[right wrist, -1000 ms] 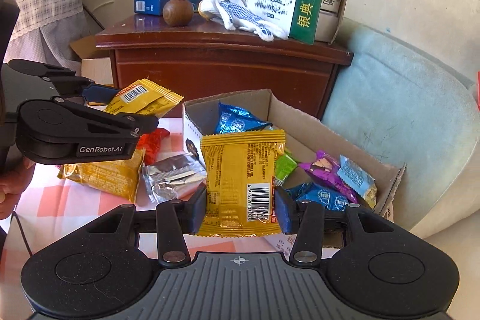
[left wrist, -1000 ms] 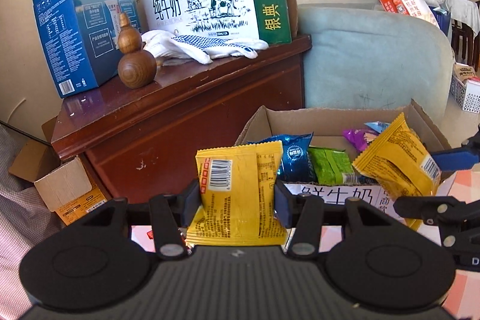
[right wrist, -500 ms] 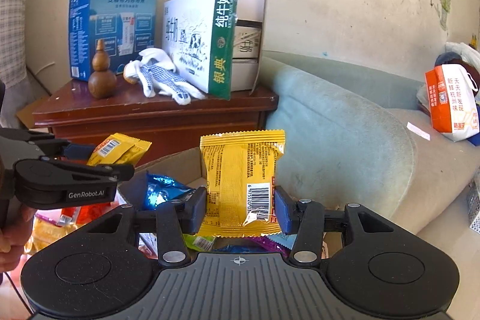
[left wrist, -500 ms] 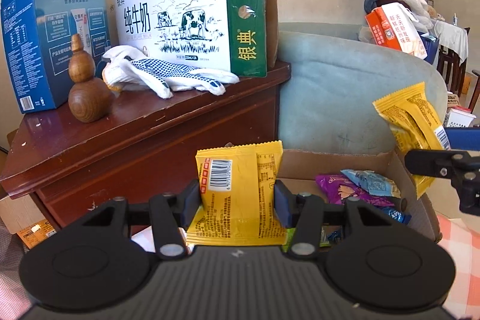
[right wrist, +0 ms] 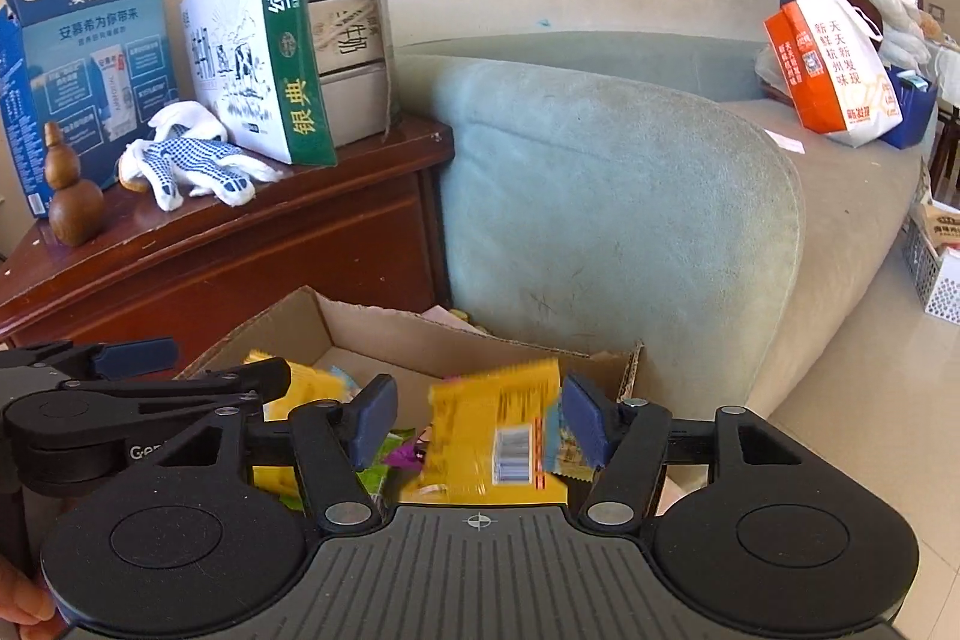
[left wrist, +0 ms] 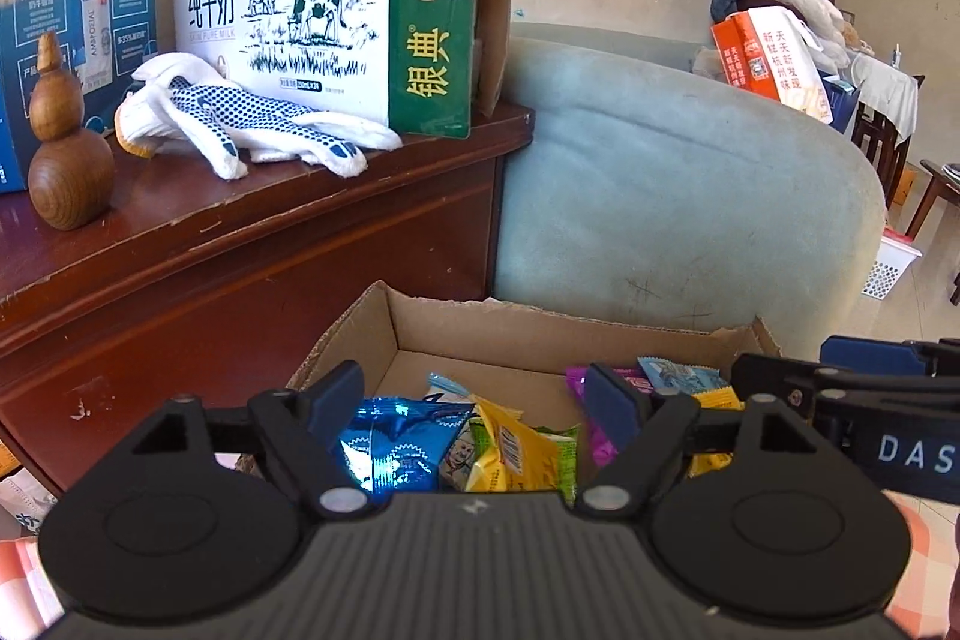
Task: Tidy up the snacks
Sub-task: 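Carry both yellow bags into the cardboard box and open both tools, then withdraw both tools toward the silver foil and gold bags on the table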
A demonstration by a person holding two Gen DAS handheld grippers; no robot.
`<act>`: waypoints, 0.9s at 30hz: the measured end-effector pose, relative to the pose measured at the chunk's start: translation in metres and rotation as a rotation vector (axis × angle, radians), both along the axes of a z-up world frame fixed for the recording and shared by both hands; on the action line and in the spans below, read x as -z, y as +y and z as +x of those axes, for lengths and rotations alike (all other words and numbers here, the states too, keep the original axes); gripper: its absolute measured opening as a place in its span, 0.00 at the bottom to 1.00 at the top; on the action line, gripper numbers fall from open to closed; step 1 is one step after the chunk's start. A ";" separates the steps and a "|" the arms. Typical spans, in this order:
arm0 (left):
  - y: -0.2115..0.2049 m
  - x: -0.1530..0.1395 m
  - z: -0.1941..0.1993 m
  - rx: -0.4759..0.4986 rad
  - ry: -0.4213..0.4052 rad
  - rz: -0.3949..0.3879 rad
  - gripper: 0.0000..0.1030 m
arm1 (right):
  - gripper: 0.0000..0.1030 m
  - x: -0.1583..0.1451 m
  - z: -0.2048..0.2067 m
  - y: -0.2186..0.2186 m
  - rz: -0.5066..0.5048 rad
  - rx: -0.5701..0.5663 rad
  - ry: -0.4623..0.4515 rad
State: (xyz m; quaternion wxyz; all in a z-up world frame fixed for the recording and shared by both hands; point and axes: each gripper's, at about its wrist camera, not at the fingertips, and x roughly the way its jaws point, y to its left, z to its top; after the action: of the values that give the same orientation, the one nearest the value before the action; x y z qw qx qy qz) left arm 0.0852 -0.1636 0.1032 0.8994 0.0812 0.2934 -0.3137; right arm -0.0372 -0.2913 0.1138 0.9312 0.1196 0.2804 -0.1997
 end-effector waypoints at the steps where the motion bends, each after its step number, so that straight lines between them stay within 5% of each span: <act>1: 0.002 -0.003 -0.001 0.004 -0.001 -0.004 0.80 | 0.61 0.000 -0.001 -0.001 0.019 -0.001 -0.007; 20: 0.095 -0.022 -0.001 -0.081 0.045 0.084 0.86 | 0.69 0.001 0.006 0.048 0.013 -0.235 -0.016; 27: 0.124 -0.009 -0.007 -0.034 0.041 0.156 0.87 | 0.69 0.008 0.009 0.066 0.064 -0.329 0.012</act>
State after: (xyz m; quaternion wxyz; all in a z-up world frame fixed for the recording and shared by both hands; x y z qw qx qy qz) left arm 0.0783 -0.0397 0.1126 0.8894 0.1396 0.3364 -0.2762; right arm -0.0285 -0.2256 0.1056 0.9453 0.1003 0.3081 -0.0364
